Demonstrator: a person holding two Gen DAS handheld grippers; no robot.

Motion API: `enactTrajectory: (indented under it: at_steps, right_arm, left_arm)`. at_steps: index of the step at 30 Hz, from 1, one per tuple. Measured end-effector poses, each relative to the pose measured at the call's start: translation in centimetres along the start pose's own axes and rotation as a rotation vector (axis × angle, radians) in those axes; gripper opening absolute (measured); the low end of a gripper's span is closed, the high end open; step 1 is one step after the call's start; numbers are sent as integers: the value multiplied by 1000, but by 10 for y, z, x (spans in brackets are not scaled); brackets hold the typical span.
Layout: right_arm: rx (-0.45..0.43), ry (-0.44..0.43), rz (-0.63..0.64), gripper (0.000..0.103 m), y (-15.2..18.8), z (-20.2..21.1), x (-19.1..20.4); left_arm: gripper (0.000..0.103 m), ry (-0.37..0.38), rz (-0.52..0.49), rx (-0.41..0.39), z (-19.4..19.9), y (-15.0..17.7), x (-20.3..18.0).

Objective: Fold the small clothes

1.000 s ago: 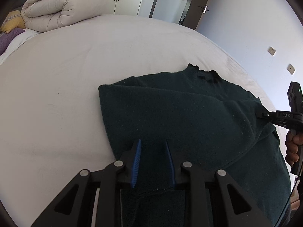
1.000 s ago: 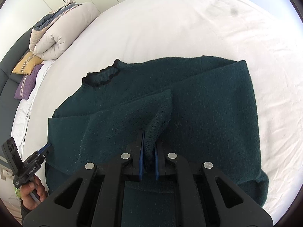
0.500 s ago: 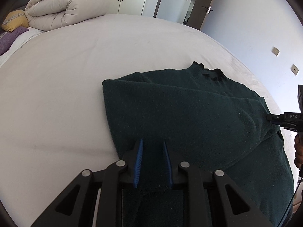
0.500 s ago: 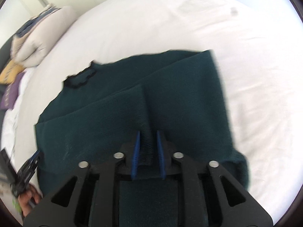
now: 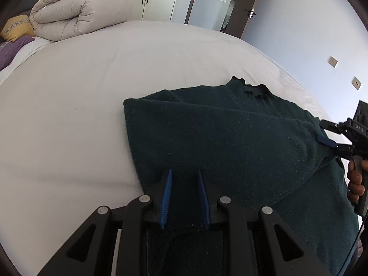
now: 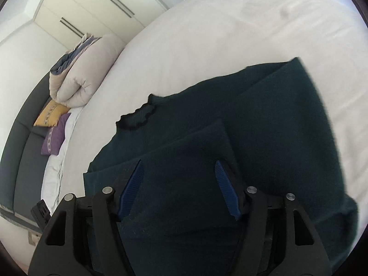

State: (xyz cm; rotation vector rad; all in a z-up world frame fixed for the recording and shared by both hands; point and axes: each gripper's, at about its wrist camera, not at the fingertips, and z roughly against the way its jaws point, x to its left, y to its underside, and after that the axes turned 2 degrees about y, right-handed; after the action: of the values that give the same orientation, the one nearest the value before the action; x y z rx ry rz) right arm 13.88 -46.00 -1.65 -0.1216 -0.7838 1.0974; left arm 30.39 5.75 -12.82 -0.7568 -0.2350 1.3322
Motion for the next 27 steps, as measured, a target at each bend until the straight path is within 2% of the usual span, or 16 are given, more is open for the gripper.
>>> enactTrajectory:
  at_steps: [1,2,3,4,6,7,11,13,15,17,20,27]
  right_arm:
    - [-14,66,-1,65,4,15,-7]
    - [-31,117,2,65,12,34,-14]
    - [-41,107,11,65,21,55,-22]
    - [-39,78,18,65,32,76,-31]
    - [-31,46,27,65,58,116,-48]
    - [-32,29,26,65,71,134,-58]
    - [13,-2,-6,65,130,196,-102]
    - [53,30,-15,65,157,214,-122]
    - [84,48,-43,65,183,228,-148]
    - [120,47,-59,65,203,234,-167]
    - [120,4,-73,65,222,245,-180]
    - [199,-74,-90,65,248,257,-184]
  left_arm:
    - [29,4,20,-8,9,2,2]
    - [35,11,41,-24,20,6,2]
    - [50,24,61,-47,34,11,1]
    - [59,29,82,-65,49,18,-1]
    - [87,35,135,-91,78,39,-5]
    - [91,51,164,-95,92,52,-8]
    - [91,105,219,-17,129,107,-23]
    - [90,122,237,58,138,135,-28]
    - [83,147,247,150,141,162,-34]
    - [82,122,231,209,147,184,-41]
    - [82,116,214,236,160,201,-47]
    - [80,250,342,258,164,220,-26]
